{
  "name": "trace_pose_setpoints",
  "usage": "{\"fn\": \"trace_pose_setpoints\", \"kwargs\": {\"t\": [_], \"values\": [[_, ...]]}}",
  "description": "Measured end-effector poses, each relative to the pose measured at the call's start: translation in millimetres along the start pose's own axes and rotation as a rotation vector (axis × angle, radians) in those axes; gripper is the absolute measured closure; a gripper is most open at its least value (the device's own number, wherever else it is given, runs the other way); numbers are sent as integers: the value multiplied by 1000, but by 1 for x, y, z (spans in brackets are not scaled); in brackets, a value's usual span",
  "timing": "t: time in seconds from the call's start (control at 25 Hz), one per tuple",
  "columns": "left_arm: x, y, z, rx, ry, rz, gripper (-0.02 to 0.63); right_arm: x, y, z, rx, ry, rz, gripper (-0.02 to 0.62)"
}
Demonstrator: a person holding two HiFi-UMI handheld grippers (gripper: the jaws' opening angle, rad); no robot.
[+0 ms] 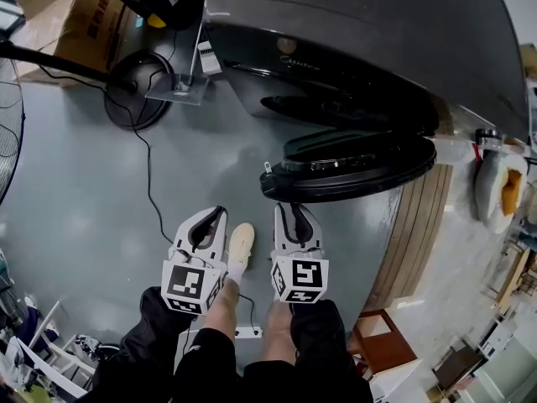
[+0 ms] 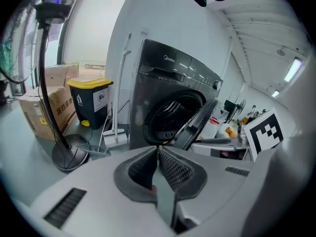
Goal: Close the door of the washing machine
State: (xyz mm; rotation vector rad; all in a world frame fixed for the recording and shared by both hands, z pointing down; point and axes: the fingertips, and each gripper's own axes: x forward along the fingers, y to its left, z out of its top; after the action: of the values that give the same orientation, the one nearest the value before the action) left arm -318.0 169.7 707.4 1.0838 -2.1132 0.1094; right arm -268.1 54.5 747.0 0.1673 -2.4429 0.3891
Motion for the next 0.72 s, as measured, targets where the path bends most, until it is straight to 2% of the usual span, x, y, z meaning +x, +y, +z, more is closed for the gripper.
{"fn": "trace_pose_setpoints", "kwargs": {"t": [0.72], "values": [[12,39,28,-11,-52,29,574,46,5,42,-54,-36,-5,494]]}}
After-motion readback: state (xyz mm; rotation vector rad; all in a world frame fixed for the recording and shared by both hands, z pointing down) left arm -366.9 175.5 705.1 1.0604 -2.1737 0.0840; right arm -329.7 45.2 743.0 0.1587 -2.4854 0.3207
